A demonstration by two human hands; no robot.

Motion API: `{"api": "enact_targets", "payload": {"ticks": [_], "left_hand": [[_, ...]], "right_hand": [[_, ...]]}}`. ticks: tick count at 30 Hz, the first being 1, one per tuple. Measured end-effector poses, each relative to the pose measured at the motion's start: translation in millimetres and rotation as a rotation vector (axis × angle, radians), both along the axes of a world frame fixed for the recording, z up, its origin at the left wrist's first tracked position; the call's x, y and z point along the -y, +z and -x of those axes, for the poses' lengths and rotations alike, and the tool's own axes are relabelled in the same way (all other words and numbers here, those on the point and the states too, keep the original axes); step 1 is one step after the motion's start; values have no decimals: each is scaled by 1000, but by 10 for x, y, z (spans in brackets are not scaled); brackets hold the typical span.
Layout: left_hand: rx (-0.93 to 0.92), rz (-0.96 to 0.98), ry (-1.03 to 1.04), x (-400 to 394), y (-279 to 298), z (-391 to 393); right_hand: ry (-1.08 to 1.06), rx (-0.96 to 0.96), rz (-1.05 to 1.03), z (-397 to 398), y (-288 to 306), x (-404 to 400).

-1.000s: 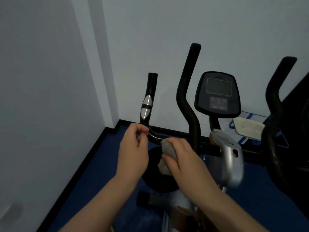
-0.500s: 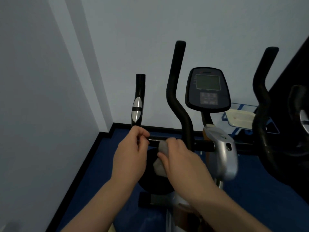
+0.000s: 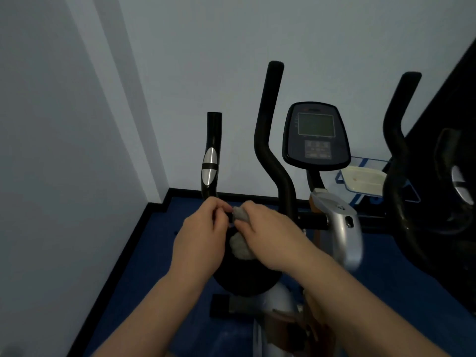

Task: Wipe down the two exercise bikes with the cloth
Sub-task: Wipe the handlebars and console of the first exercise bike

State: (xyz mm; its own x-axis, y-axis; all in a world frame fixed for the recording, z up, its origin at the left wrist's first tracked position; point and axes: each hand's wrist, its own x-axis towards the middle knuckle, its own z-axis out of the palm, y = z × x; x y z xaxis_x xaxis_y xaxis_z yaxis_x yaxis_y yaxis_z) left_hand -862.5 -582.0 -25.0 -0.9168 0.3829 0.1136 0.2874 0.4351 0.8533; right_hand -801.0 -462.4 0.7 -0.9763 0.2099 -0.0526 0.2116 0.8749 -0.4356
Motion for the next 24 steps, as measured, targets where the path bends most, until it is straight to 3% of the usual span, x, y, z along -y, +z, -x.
{"api": "enact_targets", "payload": {"ticks": [3,6,11,16,22,24], "left_hand": [[49,-15,-51,15,2,32],[85,-26,-134,17,-6,42],[84,-37,-214,33,-30,91],[115,-51,-314,92,-53,104],[186,-185,-497,194,-220,54],[232,-230,-513,206,-229,39]], "right_hand": [[-80,-161,-37,-291,-70,115],[-176,-146,-36,-503,-80,213],[-259,-101,-79,-138,-52,142],[-346,-362,-11,-405,-237,365],[-459,-311,-19,-320,-218,305],[-524,-399,23,-255,-263,330]]}}
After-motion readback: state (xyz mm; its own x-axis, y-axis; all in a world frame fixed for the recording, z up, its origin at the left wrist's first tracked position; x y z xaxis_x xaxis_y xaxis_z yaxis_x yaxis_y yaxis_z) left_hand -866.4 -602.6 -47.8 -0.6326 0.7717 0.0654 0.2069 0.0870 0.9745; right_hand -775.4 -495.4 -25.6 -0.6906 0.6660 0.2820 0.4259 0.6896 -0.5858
